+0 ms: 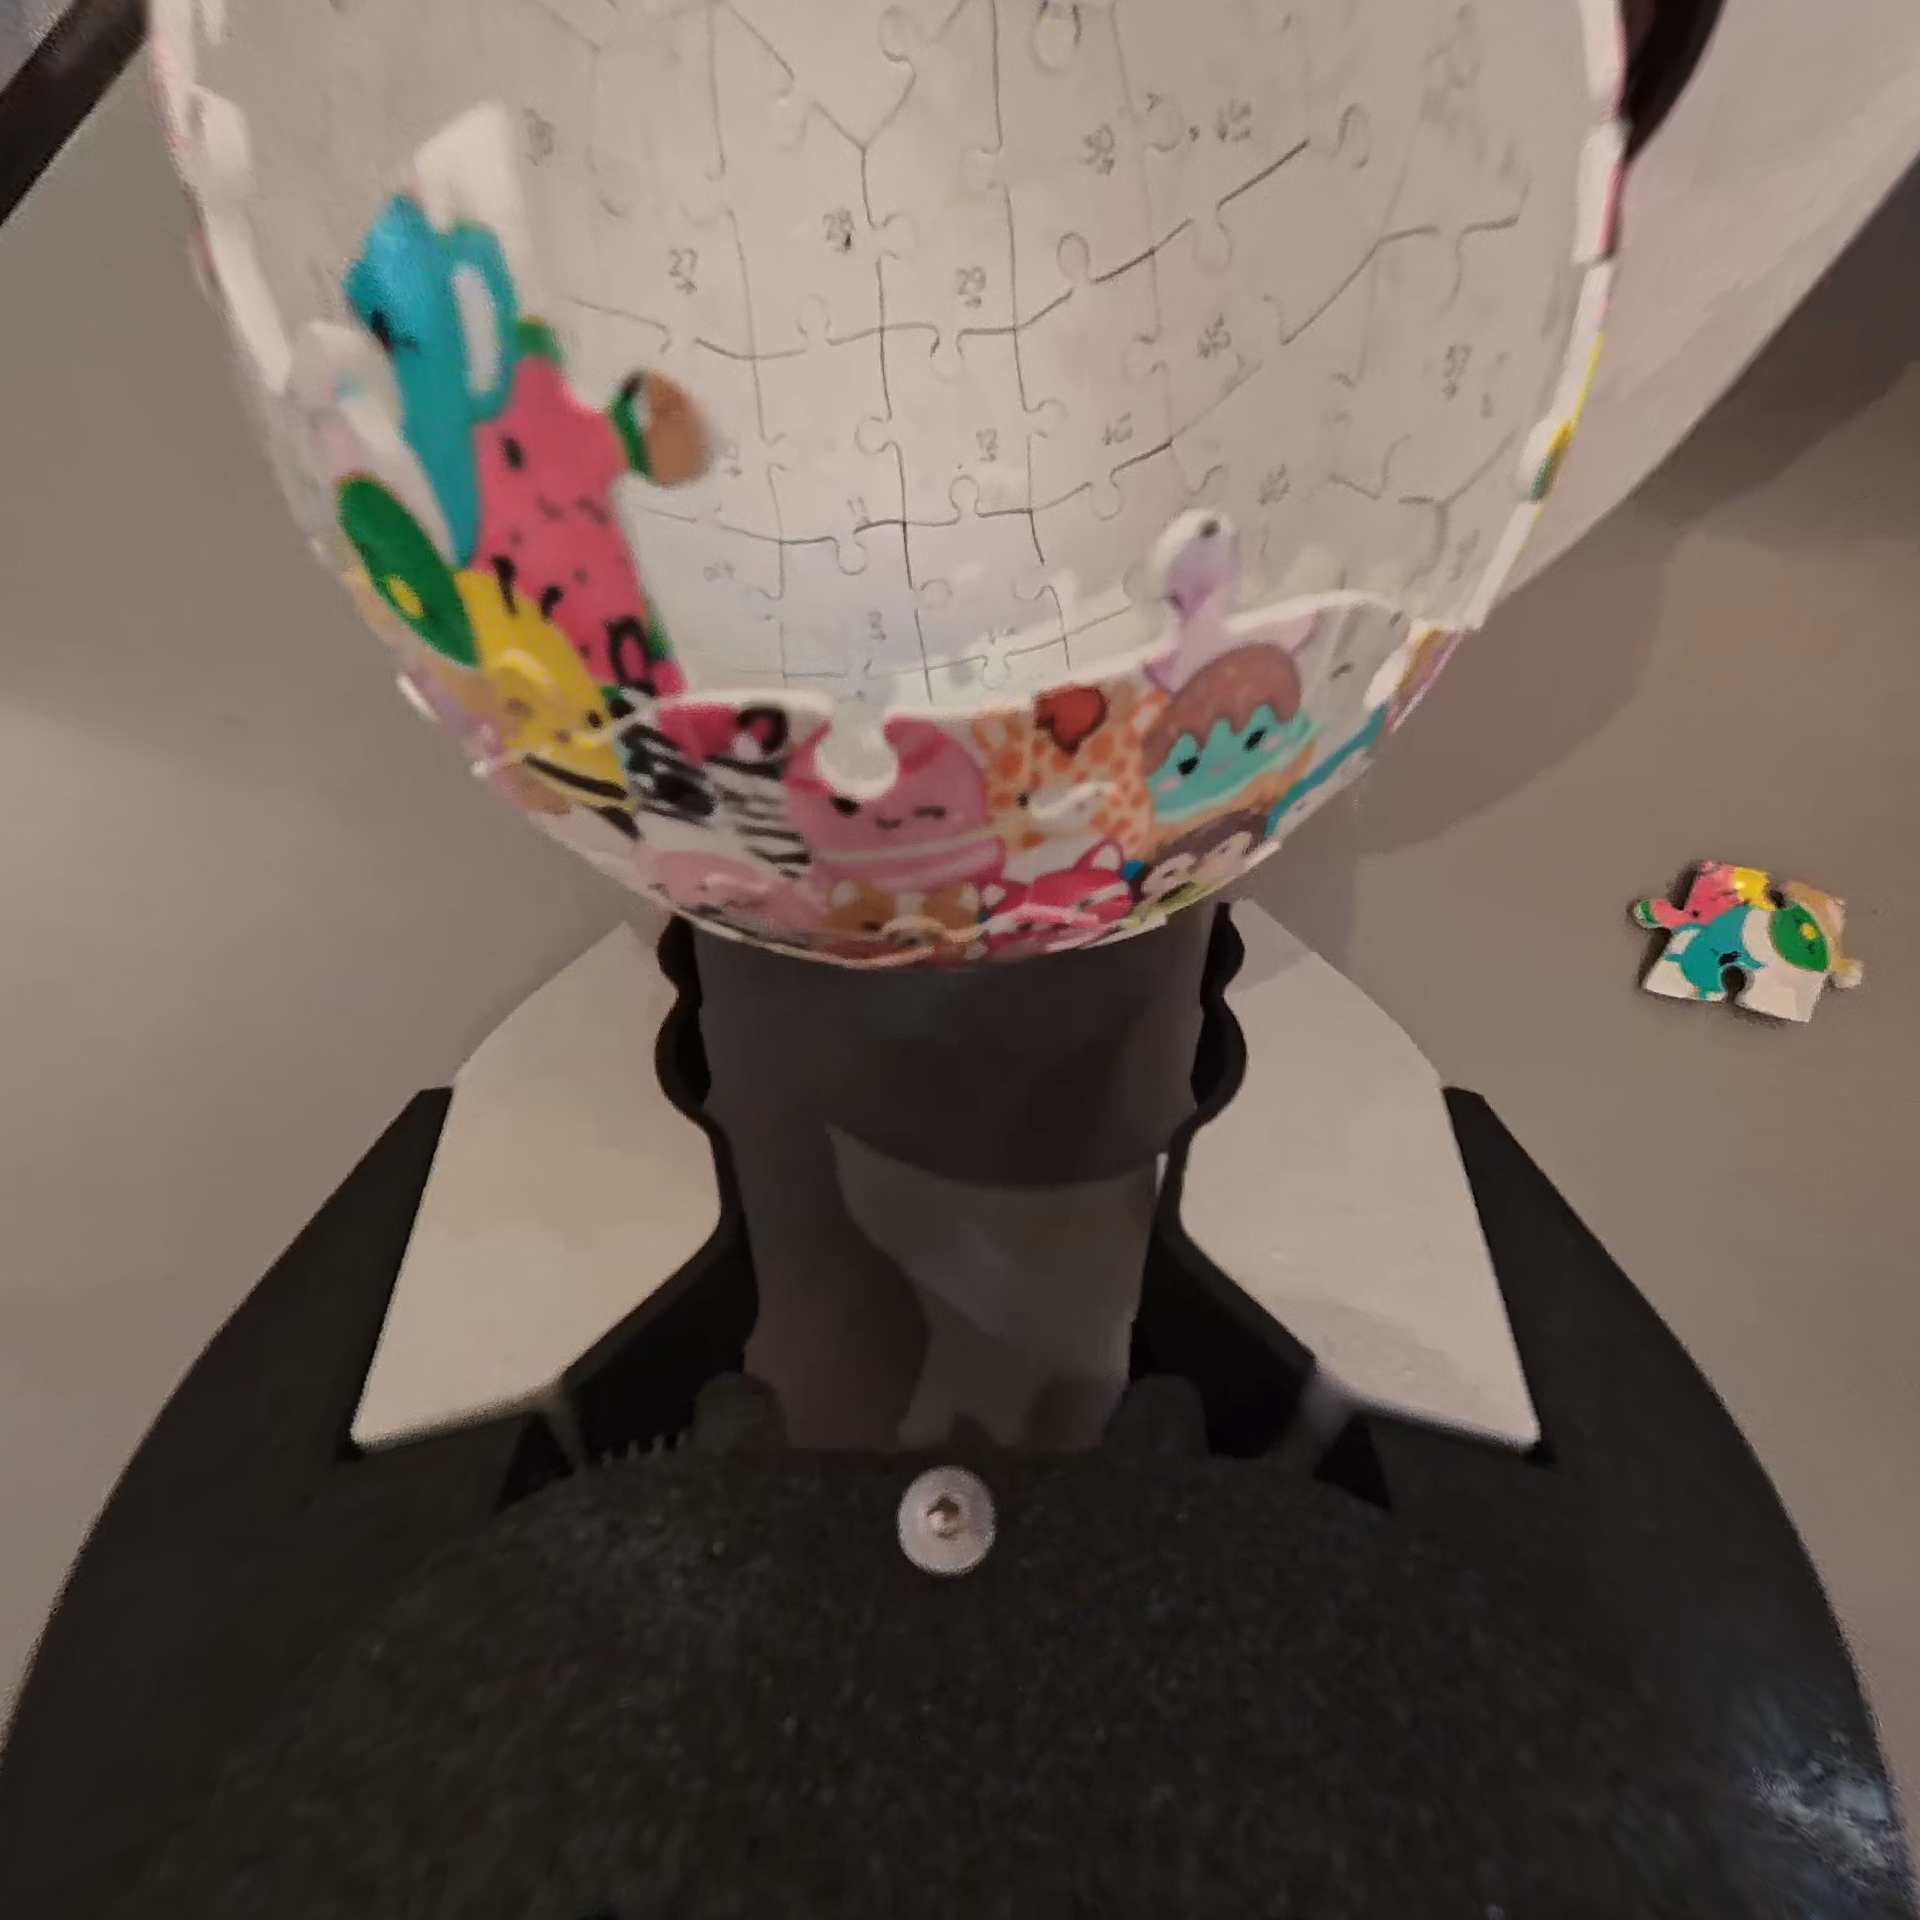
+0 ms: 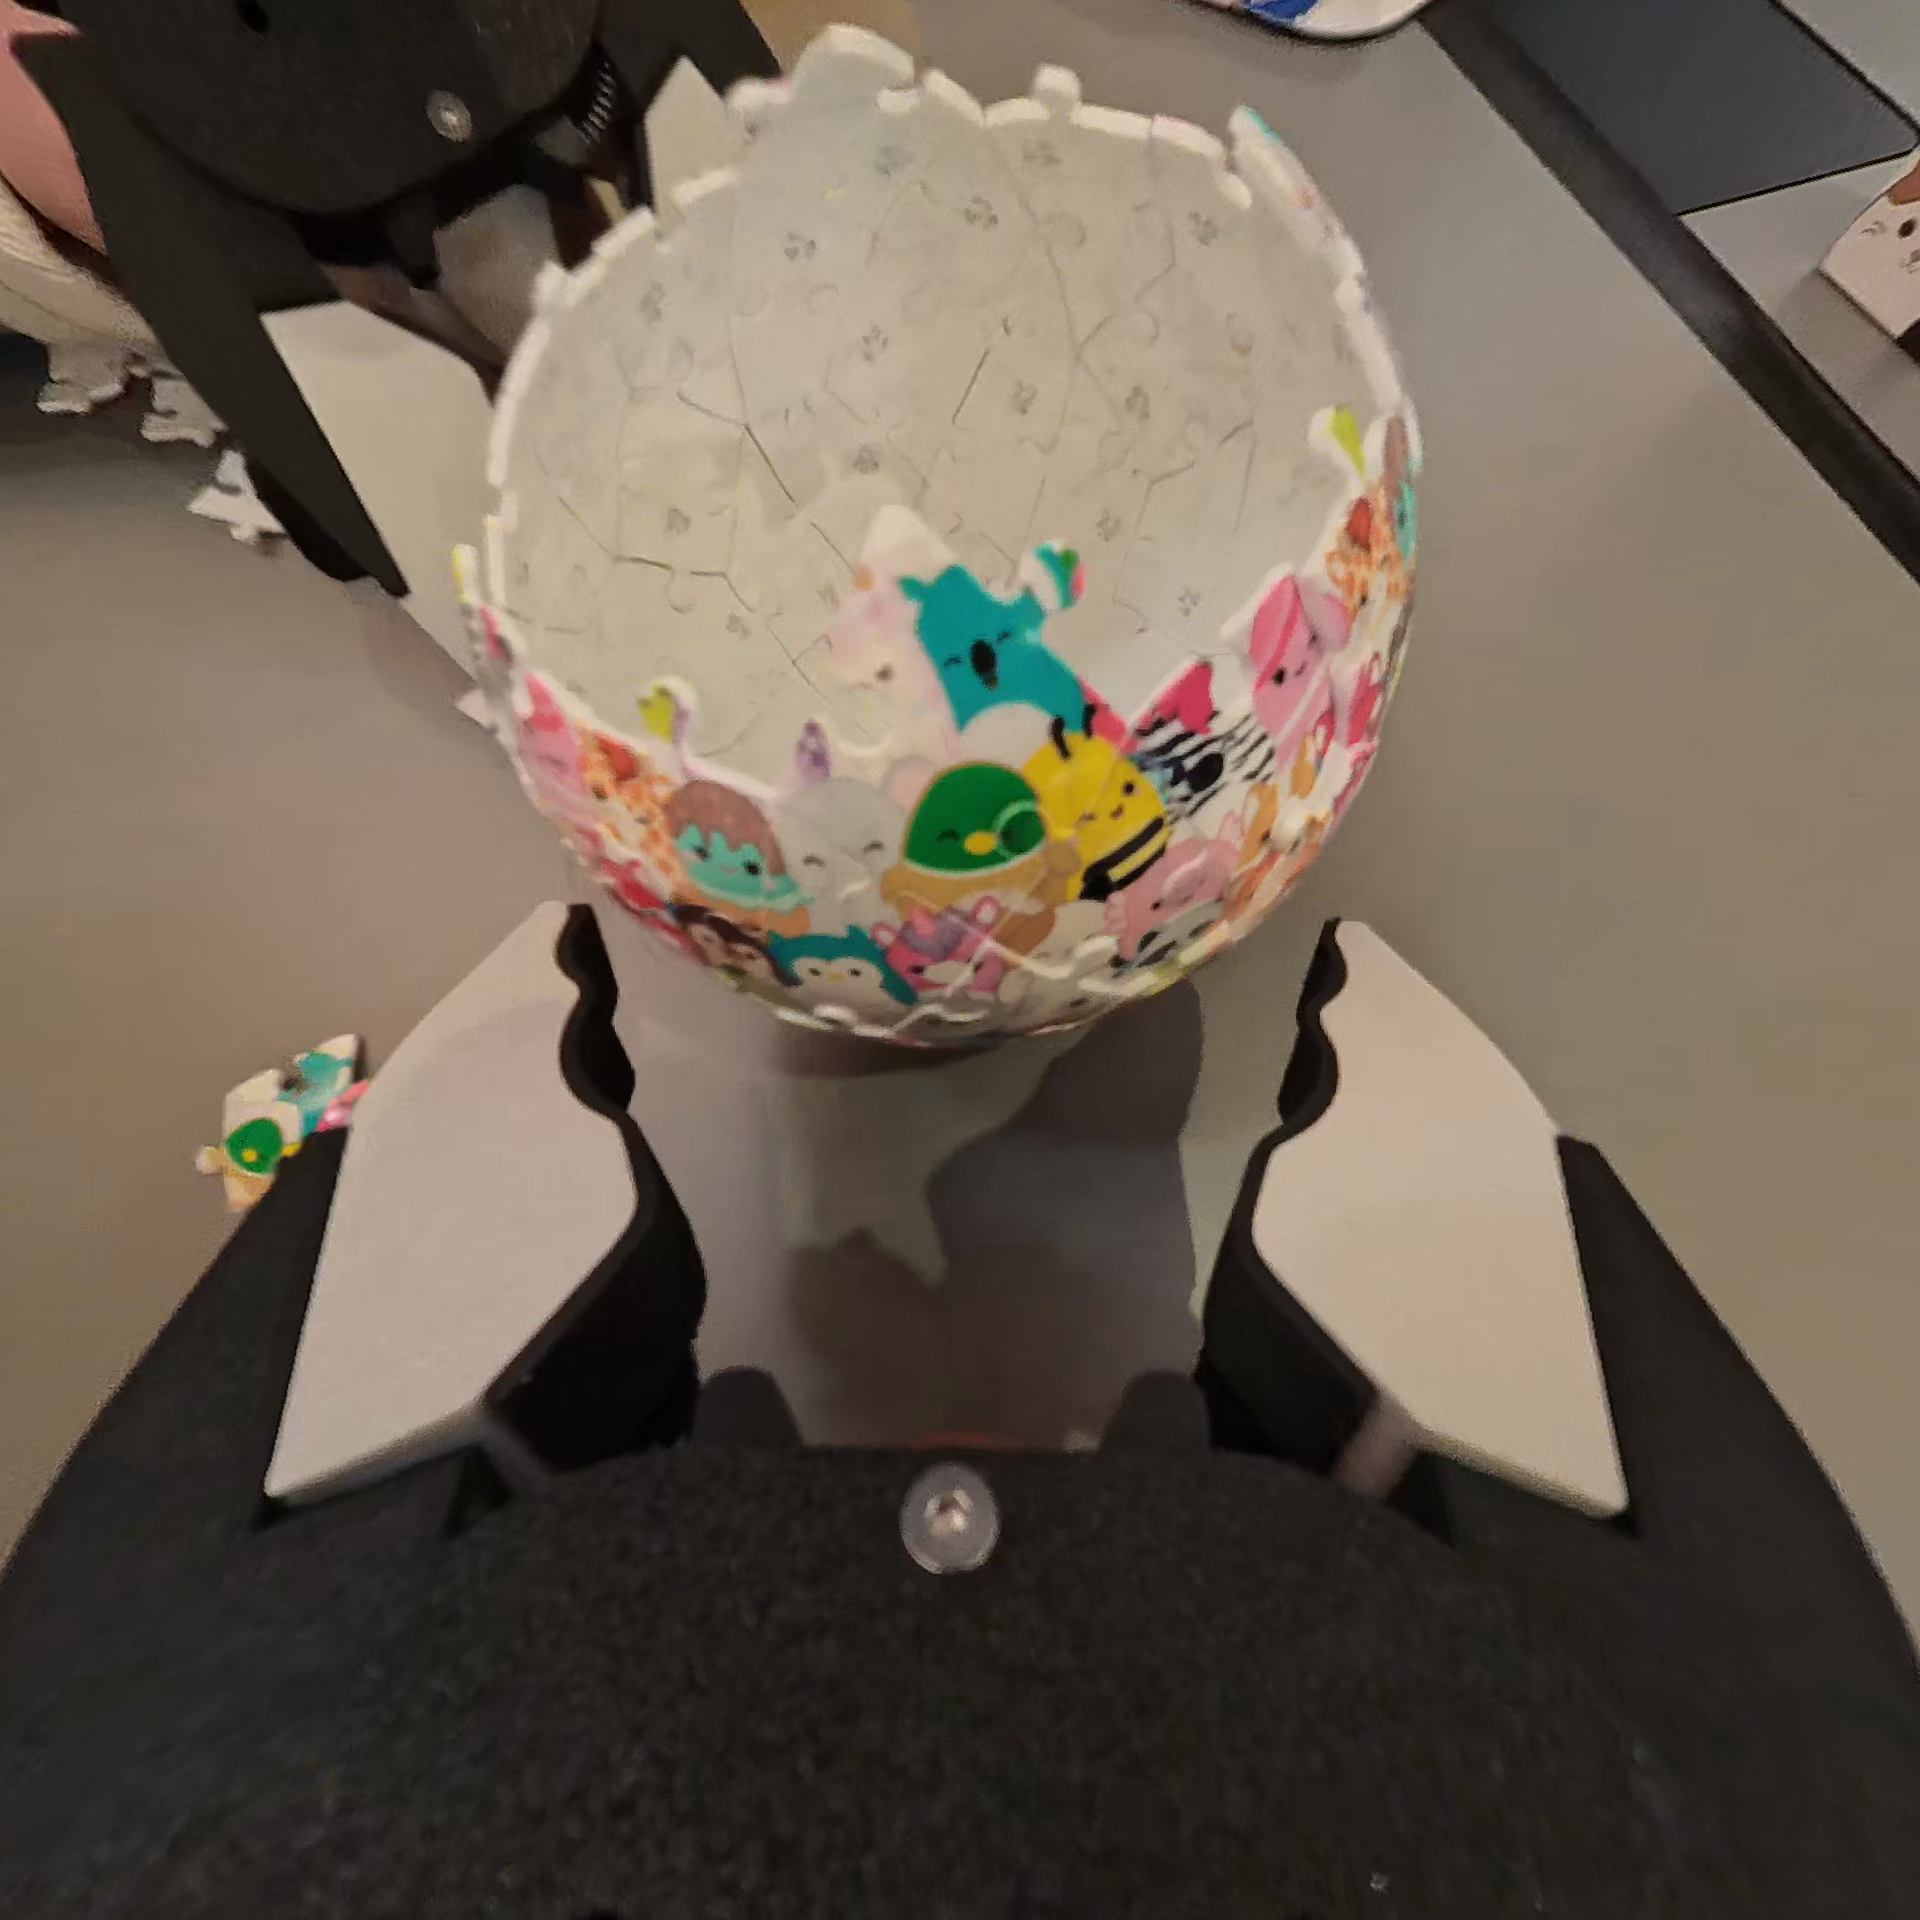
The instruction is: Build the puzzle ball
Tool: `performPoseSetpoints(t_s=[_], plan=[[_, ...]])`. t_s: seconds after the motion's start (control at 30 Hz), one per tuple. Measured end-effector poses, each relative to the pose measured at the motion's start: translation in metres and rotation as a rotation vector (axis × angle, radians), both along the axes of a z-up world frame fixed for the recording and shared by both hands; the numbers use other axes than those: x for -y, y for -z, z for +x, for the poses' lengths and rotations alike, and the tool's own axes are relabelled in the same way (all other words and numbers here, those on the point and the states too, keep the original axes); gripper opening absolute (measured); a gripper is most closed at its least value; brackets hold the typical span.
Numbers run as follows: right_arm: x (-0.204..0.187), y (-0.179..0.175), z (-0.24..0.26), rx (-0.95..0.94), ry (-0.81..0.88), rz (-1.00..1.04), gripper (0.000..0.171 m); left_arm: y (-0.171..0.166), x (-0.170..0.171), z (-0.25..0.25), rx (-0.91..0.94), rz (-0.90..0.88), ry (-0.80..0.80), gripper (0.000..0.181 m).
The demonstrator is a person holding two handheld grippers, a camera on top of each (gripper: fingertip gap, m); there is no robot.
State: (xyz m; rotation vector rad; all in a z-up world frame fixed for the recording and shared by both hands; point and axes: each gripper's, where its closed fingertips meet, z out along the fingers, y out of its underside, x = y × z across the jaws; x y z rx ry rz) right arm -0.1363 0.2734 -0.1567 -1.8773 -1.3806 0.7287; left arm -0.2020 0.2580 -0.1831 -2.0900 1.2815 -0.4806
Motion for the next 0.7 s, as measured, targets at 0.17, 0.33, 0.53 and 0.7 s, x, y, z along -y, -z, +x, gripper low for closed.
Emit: performPoseSetpoints(t_s=[0.17, 0.33, 0.53, 0.7], plan=[[0.002, -0.017, -0.006, -0.081, 0.069, 0.052, 0.136, -0.003, -0.002, 0.002, 0.049, -0.032, -0.013, 0.097], [-0.004, -0.024, -0.011, -0.113, 0.127, 0.065, 0.132, -0.004, 0.001, 0.007, 0.054, -0.034, -0.002, 0.092], [-0.002, -0.018, -0.013, -0.128, 0.139, 0.012, 0.124, -0.002, 0.002, 0.005, 0.028, -0.021, 0.003, 0.09], [0.01, -0.057, 0.003, -0.01, 0.07, 0.198, 0.09, -0.016, 0.014, -0.025, 0.015, -0.029, -0.038, 0.088]])
